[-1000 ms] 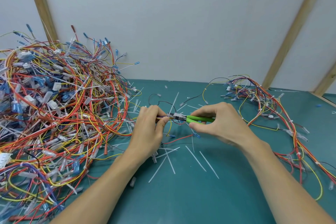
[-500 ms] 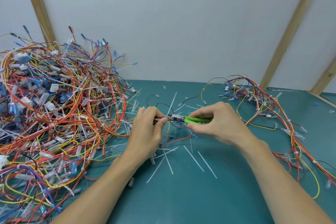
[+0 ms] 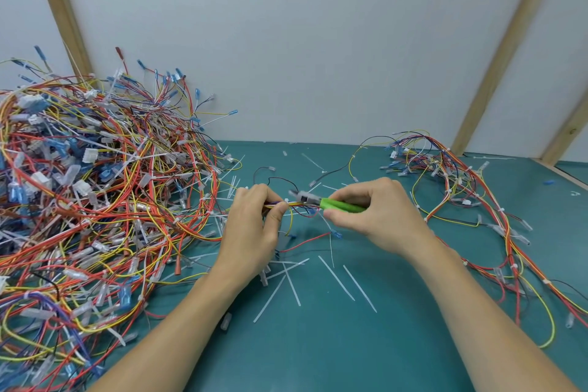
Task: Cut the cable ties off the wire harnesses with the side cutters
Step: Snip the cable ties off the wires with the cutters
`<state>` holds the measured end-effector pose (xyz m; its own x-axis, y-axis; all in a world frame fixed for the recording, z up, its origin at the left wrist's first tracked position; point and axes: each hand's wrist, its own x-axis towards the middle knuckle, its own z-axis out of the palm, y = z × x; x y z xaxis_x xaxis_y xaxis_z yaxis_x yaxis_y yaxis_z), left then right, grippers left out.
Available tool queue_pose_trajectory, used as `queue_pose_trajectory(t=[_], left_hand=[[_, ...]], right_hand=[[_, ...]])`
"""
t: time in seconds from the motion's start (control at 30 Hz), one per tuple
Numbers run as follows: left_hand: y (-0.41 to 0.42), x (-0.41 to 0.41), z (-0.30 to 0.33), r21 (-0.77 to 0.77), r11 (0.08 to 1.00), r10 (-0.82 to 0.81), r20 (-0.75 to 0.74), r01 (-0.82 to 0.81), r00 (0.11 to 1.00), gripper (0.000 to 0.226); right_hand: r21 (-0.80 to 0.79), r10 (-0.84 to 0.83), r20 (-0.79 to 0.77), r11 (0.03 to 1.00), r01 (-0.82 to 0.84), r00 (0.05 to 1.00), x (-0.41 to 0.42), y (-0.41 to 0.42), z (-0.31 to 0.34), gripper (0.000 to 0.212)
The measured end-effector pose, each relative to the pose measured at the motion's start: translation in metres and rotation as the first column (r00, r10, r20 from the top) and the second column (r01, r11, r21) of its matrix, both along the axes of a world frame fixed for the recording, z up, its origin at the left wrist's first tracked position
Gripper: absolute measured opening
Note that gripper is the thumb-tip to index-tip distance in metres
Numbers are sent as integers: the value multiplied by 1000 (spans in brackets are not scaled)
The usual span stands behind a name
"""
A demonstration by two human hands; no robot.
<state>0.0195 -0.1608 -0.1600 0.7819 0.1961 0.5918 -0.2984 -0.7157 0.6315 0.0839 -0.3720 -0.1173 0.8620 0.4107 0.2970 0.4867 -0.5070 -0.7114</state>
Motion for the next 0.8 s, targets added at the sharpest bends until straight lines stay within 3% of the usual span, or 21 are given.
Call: queue_pose_trajectory(t=[0.1,0.27,0.37,0.47,0.53,0.63,0.8], left_hand=[[1,-1,2,-40,999,-5,2,5,1000,14],[0,-2,4,-140,990,-13,1,13,1000,9],[0,-1,5,-224,974,-14,1,14,1000,9],[2,1,5,-277,960,-32,-3,30,999,14],[3,3,5,-319,947,-39,-5,36,999,14],[5,4,4,-347,937,-32,13,34,999,16],[6,4,4,-345,938,-26,3,25,1000,17]], right_hand=[[217,-137,-41,966,143,990,6,3,-1,12],[482,-110,-364,828,288,925,13,4,1,25],[500,-27,-520,800,330,854,12,6,-2,24],[513,50,-580,798,317,813,10,10,-7,16],[515,90,-593,806,291,800,8,11,-10,12],[488,110,-596,836,251,795,6,12,-12,23],[392,10,-540,888,241,842,7,14,-16,25]])
